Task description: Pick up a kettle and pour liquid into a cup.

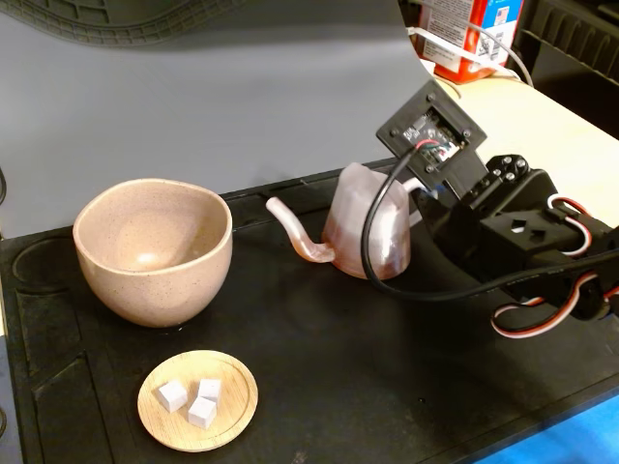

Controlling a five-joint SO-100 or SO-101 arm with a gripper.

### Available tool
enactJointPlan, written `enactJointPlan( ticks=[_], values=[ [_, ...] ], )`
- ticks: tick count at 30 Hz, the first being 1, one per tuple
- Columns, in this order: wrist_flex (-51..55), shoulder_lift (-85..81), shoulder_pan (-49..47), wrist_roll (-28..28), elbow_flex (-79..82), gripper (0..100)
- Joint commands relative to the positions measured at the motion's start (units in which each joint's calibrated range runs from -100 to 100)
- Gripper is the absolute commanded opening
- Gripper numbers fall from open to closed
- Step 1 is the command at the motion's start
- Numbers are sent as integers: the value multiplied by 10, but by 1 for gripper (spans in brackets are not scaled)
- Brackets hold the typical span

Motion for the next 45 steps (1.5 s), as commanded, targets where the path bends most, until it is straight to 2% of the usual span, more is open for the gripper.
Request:
enactJointPlan(
  ticks=[1, 7, 11, 20, 24, 33, 35, 37, 39, 41, 43, 45],
  values=[
    [22, -105, 3, -13, 34, 1],
    [31, -221, -1, -17, 114, 1],
    [128, -311, -28, -18, 113, 1],
    [142, -316, -61, -13, 106, 1],
    [205, -312, -67, -1, 28, 1],
    [205, -276, -60, 3, -23, 1],
    [205, -271, -63, 30, -26, 1],
    [205, -271, -62, 33, -26, 1],
    [205, -277, -64, 89, -27, 1],
    [202, -278, -64, 93, -27, 1],
    [204, -279, -67, 149, -38, 1],
    [205, -277, -72, 159, -61, 1]
  ],
)
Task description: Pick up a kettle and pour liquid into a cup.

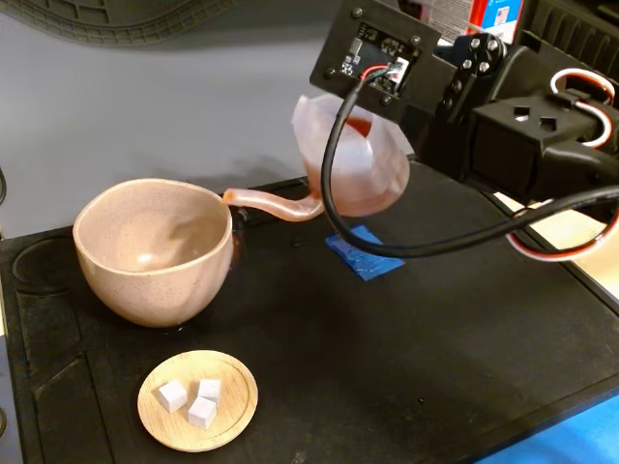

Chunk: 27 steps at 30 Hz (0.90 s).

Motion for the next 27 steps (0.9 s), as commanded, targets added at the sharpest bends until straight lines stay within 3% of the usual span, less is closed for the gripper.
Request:
enactJointPlan(
  ticks=[1, 8, 11, 27],
  values=[
    [-2, -13, -8, 17, -65, 1],
    [-1, -6, -6, 23, -82, 1],
    [51, -6, -6, 26, -121, 1],
    [49, 47, -12, 49, -172, 1]
  ],
)
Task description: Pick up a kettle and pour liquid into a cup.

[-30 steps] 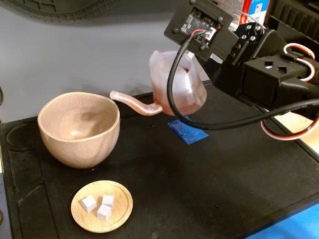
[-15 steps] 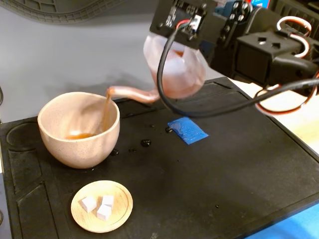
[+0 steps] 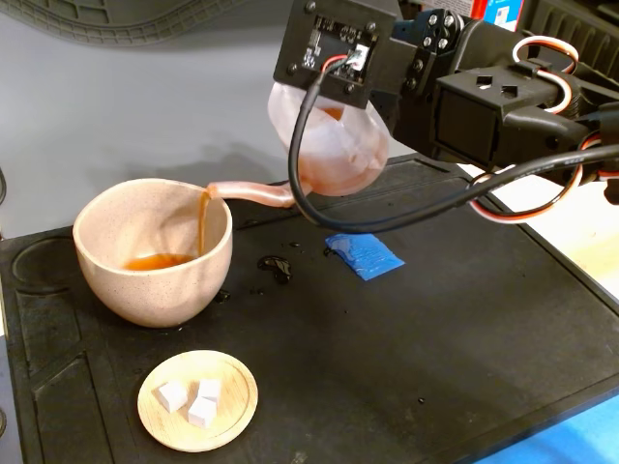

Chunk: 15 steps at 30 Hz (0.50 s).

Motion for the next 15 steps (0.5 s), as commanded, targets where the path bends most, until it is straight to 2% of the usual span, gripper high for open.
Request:
enactJointPlan(
  ticks=[1, 15],
  values=[
    [-2, -12, 0, 15, -42, 1],
    [-1, -6, -12, 30, -59, 1]
  ],
)
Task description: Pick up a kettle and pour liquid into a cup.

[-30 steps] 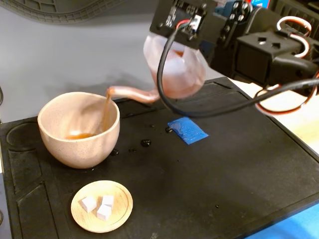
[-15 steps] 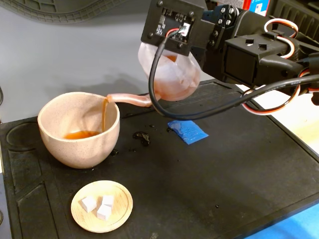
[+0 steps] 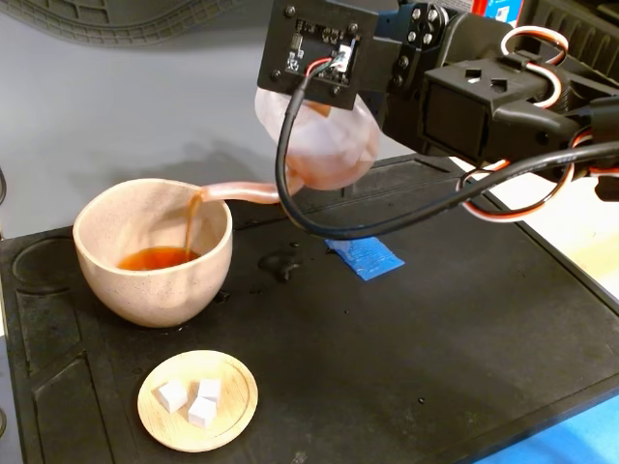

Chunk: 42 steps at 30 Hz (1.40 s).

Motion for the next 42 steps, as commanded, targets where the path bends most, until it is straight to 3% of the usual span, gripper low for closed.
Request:
enactJointPlan(
  ticks=[1, 17, 24, 27, 34, 42],
  values=[
    [-1, -9, 1, 2, -40, 1],
    [-1, -9, 6, -3, -40, 1],
    [-1, -8, 39, -182, -29, 1],
    [-1, -8, 44, -189, -29, 1],
    [-9, -17, 40, -262, -12, 1],
    [-46, -138, 45, -270, 161, 1]
  ],
)
